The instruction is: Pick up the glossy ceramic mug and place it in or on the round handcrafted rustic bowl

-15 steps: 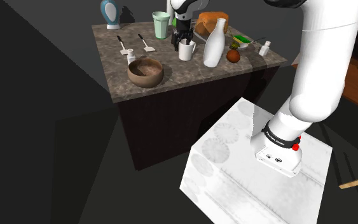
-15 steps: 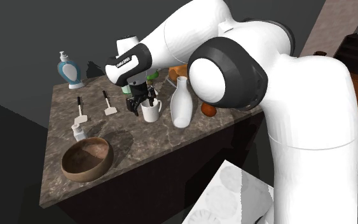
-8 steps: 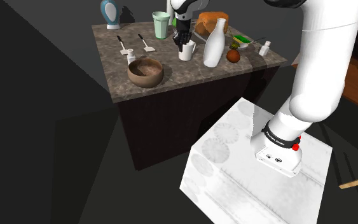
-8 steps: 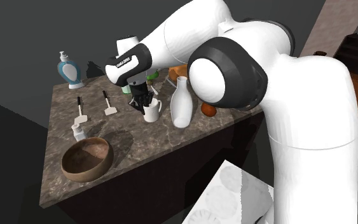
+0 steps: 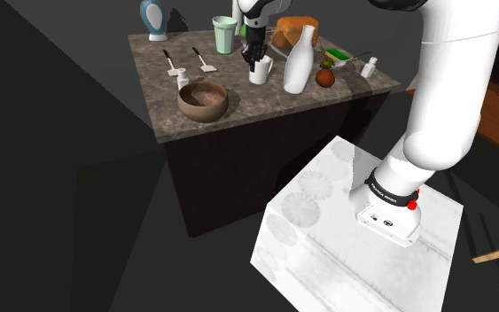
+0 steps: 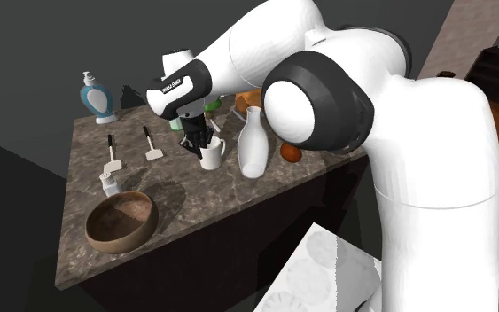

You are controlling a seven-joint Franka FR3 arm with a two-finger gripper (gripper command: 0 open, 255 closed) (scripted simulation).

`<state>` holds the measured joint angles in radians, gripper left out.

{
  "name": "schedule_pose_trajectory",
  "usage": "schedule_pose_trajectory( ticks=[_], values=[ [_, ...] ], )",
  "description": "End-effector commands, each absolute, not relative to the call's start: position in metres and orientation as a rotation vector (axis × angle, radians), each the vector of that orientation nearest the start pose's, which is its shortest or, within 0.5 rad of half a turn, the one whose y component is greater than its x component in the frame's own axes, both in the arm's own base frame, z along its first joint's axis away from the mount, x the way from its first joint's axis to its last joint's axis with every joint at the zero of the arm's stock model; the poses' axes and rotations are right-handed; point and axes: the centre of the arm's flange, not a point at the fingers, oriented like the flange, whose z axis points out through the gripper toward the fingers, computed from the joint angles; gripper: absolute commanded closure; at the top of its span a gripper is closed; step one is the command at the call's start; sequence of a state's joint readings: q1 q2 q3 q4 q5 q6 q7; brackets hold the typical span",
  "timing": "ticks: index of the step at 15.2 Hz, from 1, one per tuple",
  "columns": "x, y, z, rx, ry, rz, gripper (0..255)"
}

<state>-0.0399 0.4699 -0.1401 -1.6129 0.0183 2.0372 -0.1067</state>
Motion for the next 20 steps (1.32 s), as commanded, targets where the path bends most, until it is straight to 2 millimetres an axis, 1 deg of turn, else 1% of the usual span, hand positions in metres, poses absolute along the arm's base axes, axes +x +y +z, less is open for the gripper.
schedule_pose_trajectory(
  ticks=[1,20],
  values=[
    [0.666,-0.109,0.361,-3.180,0.109,0.075,255],
    [0.666,-0.109,0.461,-3.180,0.109,0.075,255]
  ],
)
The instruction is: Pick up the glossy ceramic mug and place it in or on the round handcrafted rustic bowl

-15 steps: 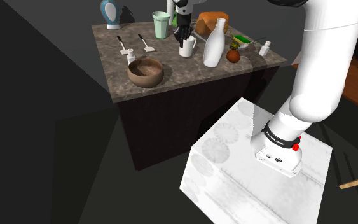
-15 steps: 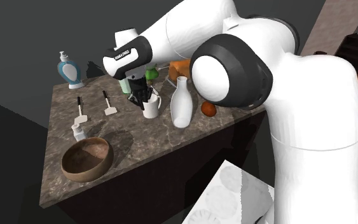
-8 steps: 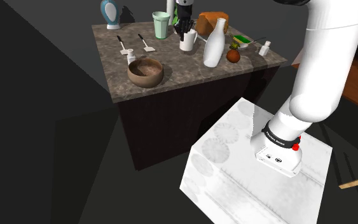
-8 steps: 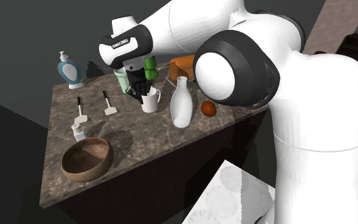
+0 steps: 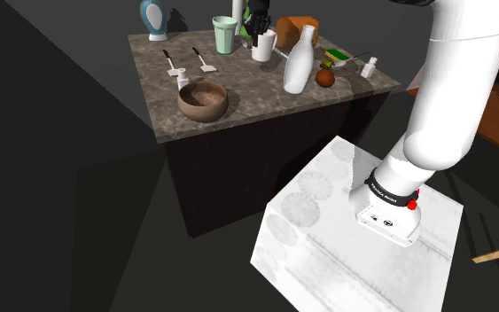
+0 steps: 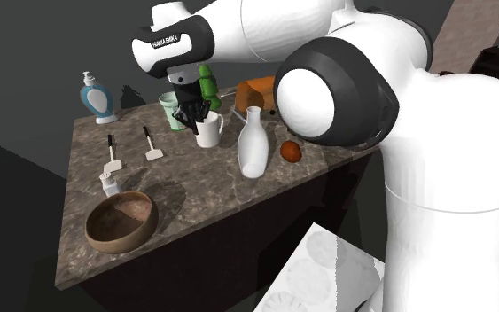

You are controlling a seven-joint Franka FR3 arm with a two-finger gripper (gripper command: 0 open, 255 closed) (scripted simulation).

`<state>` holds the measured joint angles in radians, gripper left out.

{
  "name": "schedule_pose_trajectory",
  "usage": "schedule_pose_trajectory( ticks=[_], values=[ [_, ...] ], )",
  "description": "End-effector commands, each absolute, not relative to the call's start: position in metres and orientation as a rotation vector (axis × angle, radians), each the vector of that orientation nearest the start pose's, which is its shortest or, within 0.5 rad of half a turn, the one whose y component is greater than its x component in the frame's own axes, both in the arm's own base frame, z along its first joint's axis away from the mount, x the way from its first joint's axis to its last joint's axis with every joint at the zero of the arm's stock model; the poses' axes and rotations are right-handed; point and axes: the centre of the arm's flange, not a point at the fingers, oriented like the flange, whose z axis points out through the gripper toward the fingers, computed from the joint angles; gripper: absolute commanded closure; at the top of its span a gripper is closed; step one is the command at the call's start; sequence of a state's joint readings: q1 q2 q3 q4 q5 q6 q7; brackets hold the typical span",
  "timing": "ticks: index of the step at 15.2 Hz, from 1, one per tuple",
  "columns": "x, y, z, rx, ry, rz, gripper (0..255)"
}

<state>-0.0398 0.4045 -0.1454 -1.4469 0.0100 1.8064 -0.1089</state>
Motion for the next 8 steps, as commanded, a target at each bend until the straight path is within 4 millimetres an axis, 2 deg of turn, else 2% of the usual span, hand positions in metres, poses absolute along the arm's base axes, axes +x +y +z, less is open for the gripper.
schedule_pose_trajectory(
  ticks=[1,8],
  values=[
    [0.666,-0.109,0.467,-3.180,0.109,0.075,255],
    [0.666,-0.109,0.504,-3.180,0.109,0.075,255]
  ],
)
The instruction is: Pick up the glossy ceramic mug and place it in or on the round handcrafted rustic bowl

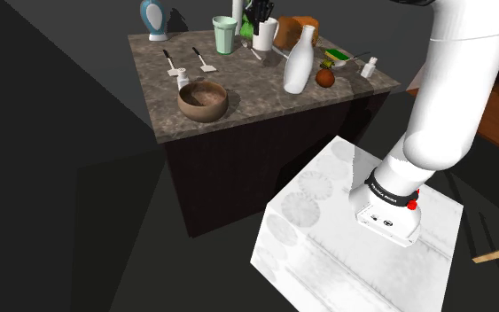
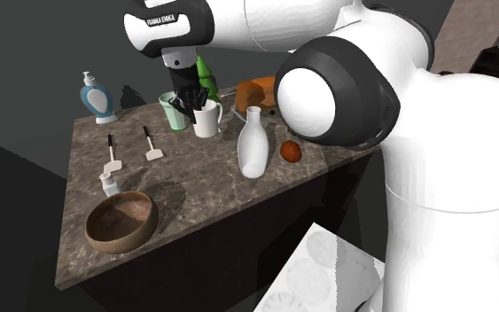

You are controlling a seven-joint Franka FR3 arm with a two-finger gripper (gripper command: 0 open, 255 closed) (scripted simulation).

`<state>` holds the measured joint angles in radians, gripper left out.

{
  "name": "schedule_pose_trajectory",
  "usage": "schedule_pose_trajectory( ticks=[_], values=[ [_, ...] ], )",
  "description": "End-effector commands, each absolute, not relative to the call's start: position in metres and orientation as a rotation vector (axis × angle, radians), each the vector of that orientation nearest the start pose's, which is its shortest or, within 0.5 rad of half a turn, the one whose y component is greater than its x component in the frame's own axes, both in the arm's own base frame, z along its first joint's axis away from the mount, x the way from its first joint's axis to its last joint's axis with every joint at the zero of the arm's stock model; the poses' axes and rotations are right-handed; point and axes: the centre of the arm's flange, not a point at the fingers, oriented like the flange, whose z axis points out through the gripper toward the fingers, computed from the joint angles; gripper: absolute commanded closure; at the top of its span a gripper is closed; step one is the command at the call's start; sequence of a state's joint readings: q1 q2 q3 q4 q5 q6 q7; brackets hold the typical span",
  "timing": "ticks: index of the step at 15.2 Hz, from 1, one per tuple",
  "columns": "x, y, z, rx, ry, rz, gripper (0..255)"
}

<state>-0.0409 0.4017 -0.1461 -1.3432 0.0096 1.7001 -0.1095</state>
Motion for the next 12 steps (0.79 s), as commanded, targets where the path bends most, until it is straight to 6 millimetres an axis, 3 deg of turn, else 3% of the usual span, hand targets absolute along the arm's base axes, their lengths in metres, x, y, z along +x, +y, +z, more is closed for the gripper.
schedule_pose_trajectory(
  ticks=[1,4,12],
  values=[
    [0.666,-0.109,0.509,-3.180,0.109,0.075,255],
    [0.666,-0.109,0.522,-3.180,0.109,0.075,255],
    [0.649,-0.005,0.529,-3.180,0.109,0.075,255]
  ],
)
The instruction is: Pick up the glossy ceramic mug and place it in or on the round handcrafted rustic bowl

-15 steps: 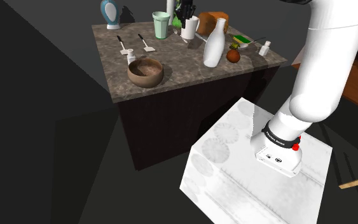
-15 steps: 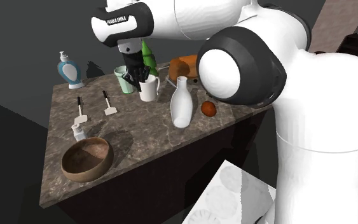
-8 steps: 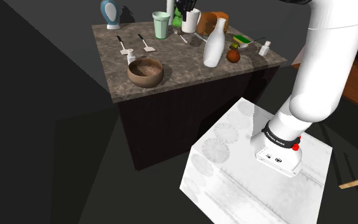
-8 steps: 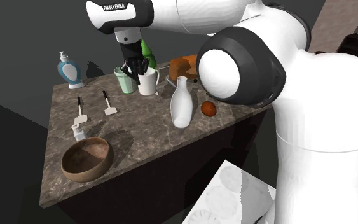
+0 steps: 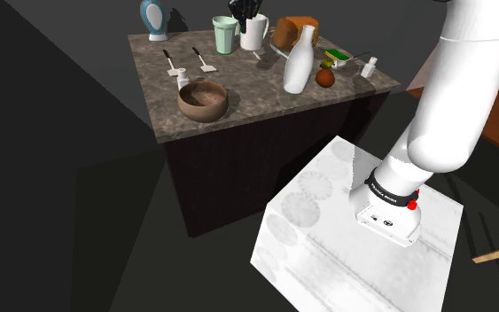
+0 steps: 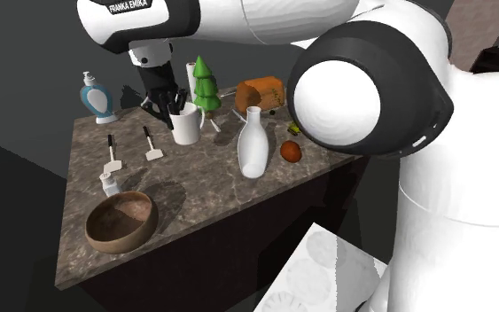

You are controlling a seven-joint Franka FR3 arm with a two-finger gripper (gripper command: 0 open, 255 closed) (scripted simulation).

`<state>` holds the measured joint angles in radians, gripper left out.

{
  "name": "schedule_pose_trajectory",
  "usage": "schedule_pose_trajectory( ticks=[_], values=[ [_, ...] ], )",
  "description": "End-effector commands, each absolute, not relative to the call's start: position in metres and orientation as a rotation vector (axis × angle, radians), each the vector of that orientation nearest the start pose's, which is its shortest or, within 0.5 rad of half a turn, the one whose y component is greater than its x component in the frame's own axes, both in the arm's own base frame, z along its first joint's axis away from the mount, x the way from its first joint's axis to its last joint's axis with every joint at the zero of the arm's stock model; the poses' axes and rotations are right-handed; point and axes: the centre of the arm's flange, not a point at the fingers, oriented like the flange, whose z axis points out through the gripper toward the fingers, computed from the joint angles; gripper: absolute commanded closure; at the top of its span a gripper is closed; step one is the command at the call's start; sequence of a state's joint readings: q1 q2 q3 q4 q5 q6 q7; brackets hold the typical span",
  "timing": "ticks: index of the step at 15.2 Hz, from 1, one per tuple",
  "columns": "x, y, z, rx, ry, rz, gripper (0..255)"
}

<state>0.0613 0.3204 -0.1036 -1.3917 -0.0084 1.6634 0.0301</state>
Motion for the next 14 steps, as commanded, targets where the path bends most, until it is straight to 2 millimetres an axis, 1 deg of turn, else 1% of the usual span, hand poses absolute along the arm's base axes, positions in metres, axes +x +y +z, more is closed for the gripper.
schedule_pose_trajectory(
  ticks=[1,14],
  values=[
    [0.647,0.008,0.530,-3.180,0.109,0.075,255],
    [0.620,0.177,0.543,-3.180,0.109,0.075,255]
  ],
)
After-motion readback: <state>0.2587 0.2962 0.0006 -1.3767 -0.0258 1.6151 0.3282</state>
